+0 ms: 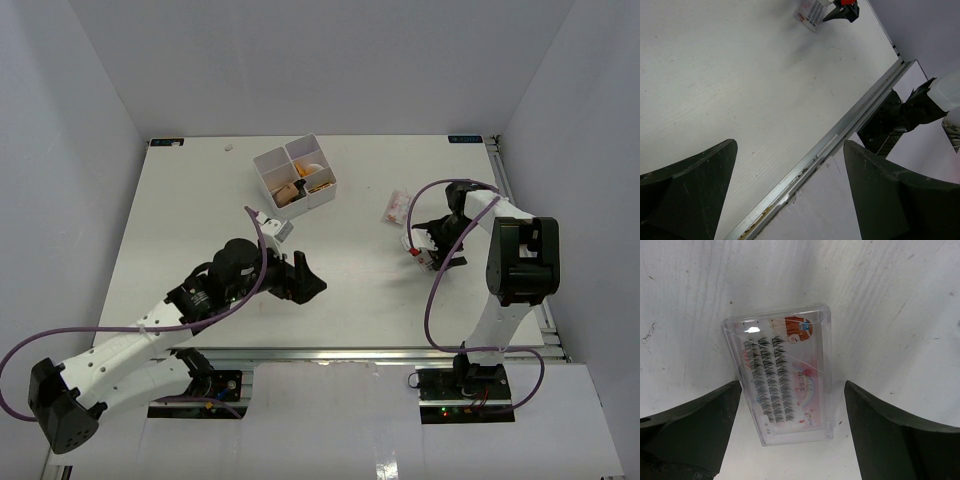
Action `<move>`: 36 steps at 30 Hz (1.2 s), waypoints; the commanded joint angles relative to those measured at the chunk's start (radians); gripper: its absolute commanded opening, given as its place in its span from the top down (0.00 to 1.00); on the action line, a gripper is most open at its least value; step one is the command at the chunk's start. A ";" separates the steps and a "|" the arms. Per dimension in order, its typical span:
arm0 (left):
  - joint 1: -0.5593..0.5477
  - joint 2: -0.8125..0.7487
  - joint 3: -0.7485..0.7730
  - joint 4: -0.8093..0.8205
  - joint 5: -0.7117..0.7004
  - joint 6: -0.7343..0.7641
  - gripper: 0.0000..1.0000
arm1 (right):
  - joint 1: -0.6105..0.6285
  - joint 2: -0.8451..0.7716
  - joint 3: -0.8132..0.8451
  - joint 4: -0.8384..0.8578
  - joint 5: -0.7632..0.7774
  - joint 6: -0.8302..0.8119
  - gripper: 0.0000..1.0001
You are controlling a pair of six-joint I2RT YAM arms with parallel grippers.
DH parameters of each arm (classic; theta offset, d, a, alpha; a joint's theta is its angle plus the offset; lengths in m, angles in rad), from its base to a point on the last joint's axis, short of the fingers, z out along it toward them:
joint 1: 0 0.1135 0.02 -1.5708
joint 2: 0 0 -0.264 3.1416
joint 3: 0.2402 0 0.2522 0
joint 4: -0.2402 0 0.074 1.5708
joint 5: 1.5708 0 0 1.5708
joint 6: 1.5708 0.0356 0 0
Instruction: Organize the makeup
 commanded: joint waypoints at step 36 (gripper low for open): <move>-0.002 0.058 -0.225 0.447 0.101 -0.354 0.02 | 0.018 0.131 0.114 -0.017 0.025 0.066 0.18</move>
